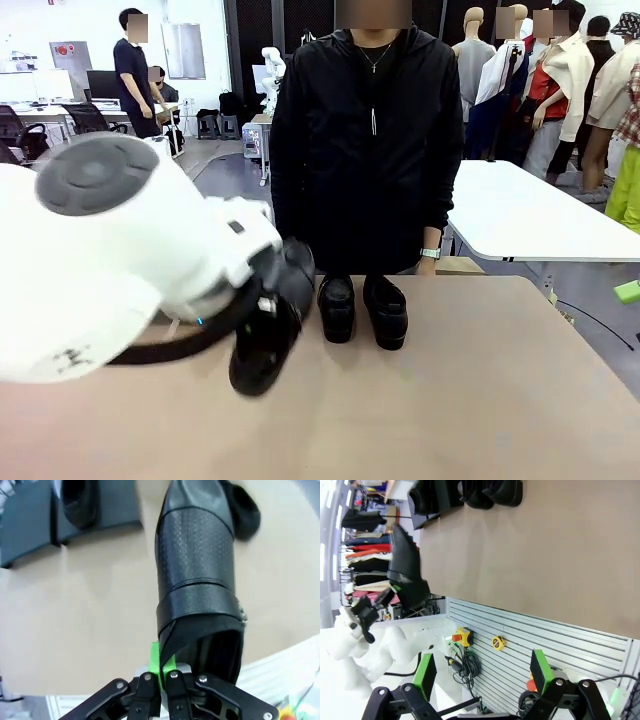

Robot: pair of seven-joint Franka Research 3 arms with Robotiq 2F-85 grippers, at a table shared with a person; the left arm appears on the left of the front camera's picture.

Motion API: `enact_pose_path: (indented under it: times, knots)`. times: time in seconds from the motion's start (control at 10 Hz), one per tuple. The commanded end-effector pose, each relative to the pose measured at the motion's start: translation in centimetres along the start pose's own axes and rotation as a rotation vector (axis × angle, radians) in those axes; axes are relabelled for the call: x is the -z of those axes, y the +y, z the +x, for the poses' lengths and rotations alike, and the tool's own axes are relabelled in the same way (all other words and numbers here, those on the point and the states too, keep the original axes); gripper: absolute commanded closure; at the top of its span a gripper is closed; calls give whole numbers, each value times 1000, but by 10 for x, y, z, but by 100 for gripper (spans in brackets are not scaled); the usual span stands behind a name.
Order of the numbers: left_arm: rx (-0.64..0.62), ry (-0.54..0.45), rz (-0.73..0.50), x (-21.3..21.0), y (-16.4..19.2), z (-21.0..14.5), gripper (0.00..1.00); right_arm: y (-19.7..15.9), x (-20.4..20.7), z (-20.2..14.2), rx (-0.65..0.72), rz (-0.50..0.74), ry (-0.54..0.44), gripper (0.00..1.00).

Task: Organize the shoes by placing them on the stand.
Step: Place the Shoe from the middle of the table onto the Shoes Stand.

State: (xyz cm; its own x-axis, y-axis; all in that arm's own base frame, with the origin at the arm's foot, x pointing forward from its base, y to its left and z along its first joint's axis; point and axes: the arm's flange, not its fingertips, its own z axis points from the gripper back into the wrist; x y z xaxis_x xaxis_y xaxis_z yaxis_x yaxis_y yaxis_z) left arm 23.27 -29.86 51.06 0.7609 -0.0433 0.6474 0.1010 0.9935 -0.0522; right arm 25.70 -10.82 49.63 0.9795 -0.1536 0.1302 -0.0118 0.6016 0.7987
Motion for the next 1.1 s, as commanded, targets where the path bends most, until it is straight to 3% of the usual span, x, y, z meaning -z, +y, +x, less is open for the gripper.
enact_pose_path:
  times: [0.0, 0.1, 0.2, 0.7, 0.8, 1.0]
  knots:
    - [-88, -187, 2, 20, 25, -3, 100, -1, -3, -2, -20, -1, 4, 0]
    - [-132, -209, 23, 19, 28, -1, 100, -1, -3, -2, -20, -1, 4, 0]
    - [-59, -88, 0, -5, 10, 20, 100, -1, -3, -2, -20, -1, 4, 0]
    - [-67, -87, 15, 1, 6, 15, 100, -1, -3, -2, -20, -1, 4, 0]
    - [-63, -88, 99, 20, -1, 42, 100, -1, -3, -2, -20, -1, 4, 0]
    - [-100, 0, 93, 61, 9, 118, 100, -1, -3, -2, -20, -1, 4, 0]
